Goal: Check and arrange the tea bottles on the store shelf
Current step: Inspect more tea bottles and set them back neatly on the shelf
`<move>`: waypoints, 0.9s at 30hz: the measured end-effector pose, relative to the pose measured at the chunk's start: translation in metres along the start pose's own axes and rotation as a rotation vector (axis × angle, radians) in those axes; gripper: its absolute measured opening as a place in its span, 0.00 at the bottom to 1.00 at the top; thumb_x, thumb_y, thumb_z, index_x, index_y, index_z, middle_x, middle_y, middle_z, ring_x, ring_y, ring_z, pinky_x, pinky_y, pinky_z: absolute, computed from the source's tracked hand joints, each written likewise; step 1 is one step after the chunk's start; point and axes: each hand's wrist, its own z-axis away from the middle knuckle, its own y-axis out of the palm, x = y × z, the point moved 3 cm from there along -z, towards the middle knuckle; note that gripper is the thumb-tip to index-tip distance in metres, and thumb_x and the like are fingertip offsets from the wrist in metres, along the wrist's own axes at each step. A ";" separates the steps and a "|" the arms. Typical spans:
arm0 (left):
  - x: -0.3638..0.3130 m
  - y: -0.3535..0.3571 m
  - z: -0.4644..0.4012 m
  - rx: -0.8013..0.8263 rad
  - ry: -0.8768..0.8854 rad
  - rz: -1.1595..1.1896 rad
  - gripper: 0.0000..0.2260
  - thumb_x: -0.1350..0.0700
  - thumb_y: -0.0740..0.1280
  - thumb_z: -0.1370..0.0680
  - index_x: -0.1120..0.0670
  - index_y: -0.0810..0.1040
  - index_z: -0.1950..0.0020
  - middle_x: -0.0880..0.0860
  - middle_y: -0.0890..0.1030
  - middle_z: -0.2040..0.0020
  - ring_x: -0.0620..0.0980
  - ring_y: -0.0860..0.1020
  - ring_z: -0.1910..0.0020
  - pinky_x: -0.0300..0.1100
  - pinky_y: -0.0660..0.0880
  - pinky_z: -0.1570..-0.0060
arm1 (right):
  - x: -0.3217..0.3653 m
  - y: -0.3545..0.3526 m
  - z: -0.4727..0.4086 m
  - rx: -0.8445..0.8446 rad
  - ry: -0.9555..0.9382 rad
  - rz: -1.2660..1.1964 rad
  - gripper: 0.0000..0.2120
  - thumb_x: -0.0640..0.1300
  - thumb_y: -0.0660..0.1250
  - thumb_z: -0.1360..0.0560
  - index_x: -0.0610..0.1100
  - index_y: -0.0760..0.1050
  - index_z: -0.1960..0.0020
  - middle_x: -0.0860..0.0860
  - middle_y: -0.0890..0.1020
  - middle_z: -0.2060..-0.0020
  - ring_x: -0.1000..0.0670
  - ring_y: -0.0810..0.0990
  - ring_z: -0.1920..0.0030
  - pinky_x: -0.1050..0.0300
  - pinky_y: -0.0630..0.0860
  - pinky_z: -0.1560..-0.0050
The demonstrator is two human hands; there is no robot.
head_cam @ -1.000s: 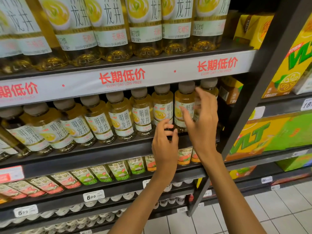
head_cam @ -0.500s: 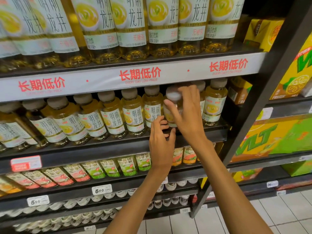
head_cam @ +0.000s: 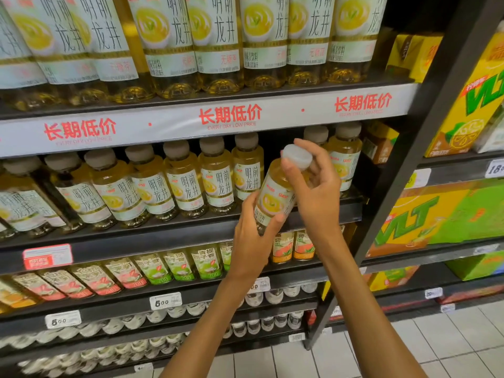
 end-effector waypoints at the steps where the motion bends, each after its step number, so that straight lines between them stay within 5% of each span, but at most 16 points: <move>1: -0.001 -0.002 0.004 0.015 -0.015 0.011 0.23 0.42 0.64 0.25 0.47 0.66 0.32 0.48 0.76 0.38 0.39 0.75 0.39 0.32 0.72 0.44 | 0.002 0.000 0.001 -0.011 0.031 -0.050 0.16 0.46 0.70 0.28 0.47 0.72 0.41 0.51 0.80 0.46 0.55 0.80 0.46 0.62 0.77 0.48; 5: -0.011 -0.010 0.020 0.034 -0.110 0.212 0.14 0.40 0.59 0.23 0.44 0.74 0.43 0.45 0.83 0.47 0.42 0.80 0.46 0.34 0.76 0.51 | -0.005 0.001 0.003 0.024 0.210 -0.191 0.18 0.52 0.69 0.31 0.48 0.75 0.43 0.52 0.83 0.50 0.52 0.82 0.47 0.58 0.78 0.47; 8: -0.015 -0.017 0.031 0.113 -0.233 0.381 0.18 0.36 0.54 0.25 0.41 0.80 0.48 0.41 0.84 0.49 0.41 0.81 0.46 0.35 0.77 0.48 | -0.021 0.003 0.006 0.108 0.441 -0.381 0.22 0.53 0.66 0.29 0.43 0.74 0.39 0.48 0.83 0.48 0.48 0.81 0.46 0.52 0.77 0.43; 12: -0.012 -0.026 0.045 0.259 -0.391 0.423 0.28 0.35 0.52 0.27 0.49 0.75 0.37 0.57 0.85 0.51 0.56 0.83 0.53 0.51 0.77 0.47 | -0.031 0.016 0.023 0.207 0.706 -0.561 0.29 0.55 0.63 0.28 0.34 0.71 0.37 0.40 0.82 0.47 0.43 0.82 0.47 0.52 0.80 0.50; 18: -0.024 -0.032 0.048 0.210 -0.414 0.295 0.22 0.40 0.58 0.29 0.53 0.76 0.44 0.57 0.82 0.47 0.55 0.81 0.48 0.53 0.77 0.43 | -0.023 0.019 0.027 0.211 0.529 -0.389 0.14 0.47 0.64 0.23 0.41 0.74 0.41 0.47 0.85 0.53 0.49 0.83 0.51 0.56 0.80 0.53; 21: -0.026 -0.034 0.044 0.226 -0.334 0.187 0.24 0.38 0.65 0.32 0.56 0.77 0.46 0.54 0.84 0.53 0.52 0.83 0.54 0.42 0.80 0.57 | -0.015 0.023 0.026 0.174 0.524 -0.218 0.13 0.47 0.65 0.23 0.43 0.73 0.41 0.49 0.84 0.54 0.51 0.83 0.51 0.55 0.80 0.50; 24: -0.023 -0.038 0.051 0.339 -0.457 0.505 0.25 0.35 0.63 0.26 0.56 0.81 0.47 0.57 0.83 0.60 0.52 0.82 0.65 0.38 0.73 0.74 | -0.007 0.023 0.023 0.202 0.635 -0.331 0.22 0.54 0.66 0.27 0.39 0.73 0.40 0.41 0.83 0.51 0.47 0.83 0.52 0.53 0.81 0.53; 27: -0.025 -0.035 0.060 0.507 -0.468 0.744 0.29 0.34 0.63 0.26 0.57 0.76 0.38 0.61 0.81 0.55 0.55 0.81 0.63 0.39 0.73 0.73 | -0.001 0.024 0.025 0.247 0.718 -0.580 0.23 0.55 0.66 0.31 0.37 0.75 0.45 0.40 0.84 0.55 0.43 0.84 0.53 0.52 0.81 0.55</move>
